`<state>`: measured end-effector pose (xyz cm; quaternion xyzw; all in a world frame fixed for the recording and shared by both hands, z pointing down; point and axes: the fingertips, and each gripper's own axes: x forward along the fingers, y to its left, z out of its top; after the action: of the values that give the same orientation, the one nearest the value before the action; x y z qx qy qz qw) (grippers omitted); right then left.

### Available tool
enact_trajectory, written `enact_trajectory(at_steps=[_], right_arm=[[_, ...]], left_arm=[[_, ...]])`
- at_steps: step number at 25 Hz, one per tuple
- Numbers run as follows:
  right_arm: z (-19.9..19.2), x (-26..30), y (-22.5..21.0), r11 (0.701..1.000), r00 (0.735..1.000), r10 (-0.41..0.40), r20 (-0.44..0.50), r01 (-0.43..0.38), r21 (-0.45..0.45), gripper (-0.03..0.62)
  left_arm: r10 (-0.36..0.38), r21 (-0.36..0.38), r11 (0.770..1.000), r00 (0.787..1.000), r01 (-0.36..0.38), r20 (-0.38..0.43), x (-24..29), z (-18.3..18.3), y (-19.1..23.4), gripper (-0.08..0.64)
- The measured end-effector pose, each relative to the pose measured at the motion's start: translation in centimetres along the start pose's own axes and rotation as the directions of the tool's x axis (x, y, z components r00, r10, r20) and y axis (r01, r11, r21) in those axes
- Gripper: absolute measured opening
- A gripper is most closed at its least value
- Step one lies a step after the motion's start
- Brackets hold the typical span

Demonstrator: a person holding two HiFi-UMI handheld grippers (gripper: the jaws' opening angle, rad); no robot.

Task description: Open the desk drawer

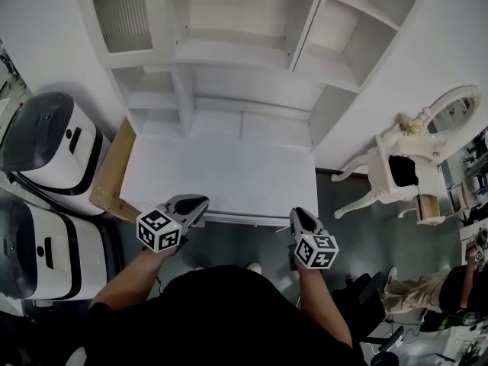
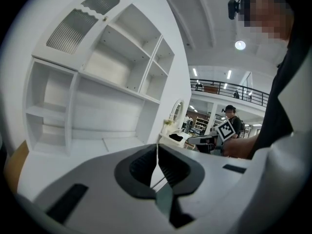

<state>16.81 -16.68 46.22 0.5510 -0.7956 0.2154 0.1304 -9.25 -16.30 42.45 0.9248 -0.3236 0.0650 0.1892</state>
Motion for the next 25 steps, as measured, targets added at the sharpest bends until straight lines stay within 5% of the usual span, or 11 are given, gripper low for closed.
enact_trajectory(at_steps=[10,25], right_arm=[[-5.4,4.3,-2.3,0.998,0.989,0.058,-0.135,-0.056,0.019,0.064],[-17.2,9.5,-3.2,0.994,0.925,0.105,-0.364,-0.099,0.034,0.069]], left_arm=[[0.058,-0.017,0.998,0.998,-0.059,-0.017,0.8,-0.4,0.5,0.017],[0.126,-0.077,0.988,0.99,-0.131,-0.068,1.0,-3.1,2.0,0.017]])
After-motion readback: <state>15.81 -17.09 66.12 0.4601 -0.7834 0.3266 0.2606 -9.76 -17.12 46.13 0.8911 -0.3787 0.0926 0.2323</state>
